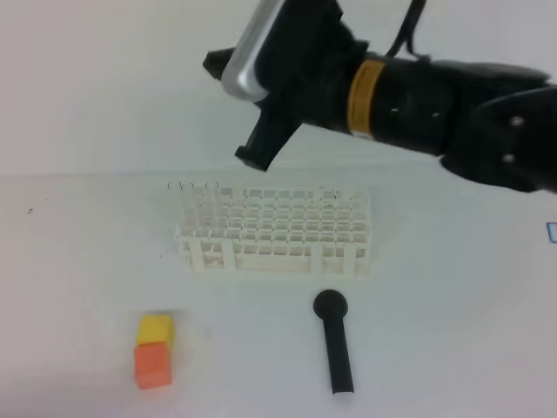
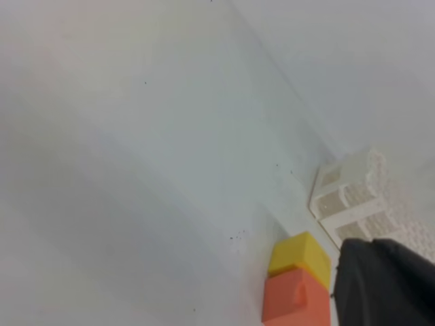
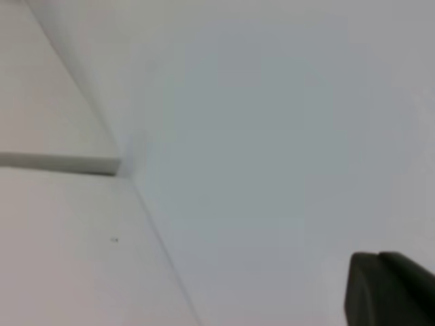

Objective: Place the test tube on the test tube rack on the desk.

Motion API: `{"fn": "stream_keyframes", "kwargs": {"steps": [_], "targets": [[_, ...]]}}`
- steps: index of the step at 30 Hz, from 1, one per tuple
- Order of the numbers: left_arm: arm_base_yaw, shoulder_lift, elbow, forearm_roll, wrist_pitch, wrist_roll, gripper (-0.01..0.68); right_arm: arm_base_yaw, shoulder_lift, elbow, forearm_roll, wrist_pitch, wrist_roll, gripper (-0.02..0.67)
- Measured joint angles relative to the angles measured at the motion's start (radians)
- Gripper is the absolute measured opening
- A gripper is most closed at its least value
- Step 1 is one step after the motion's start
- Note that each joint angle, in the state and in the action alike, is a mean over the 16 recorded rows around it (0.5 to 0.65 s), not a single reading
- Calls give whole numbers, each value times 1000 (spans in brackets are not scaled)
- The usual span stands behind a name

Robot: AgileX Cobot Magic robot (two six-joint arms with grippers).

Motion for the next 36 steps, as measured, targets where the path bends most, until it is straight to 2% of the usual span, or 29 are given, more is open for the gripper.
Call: {"fn": "stream_keyframes", "kwargs": {"steps": [6, 20, 26, 36], "targets": [[0, 0, 0, 0, 0, 0, -1, -9, -296, 168, -96, 87, 98, 0], [0, 0, 0, 2, 0, -1, -1, -25, -981, 592, -111, 361, 145, -1], [0, 0, 6, 3, 0, -1, -1, -25, -1116, 669, -174, 387, 153, -1], [0, 0, 24, 7, 0, 0, -1, -28, -1165, 707, -276, 412, 191, -1]]}}
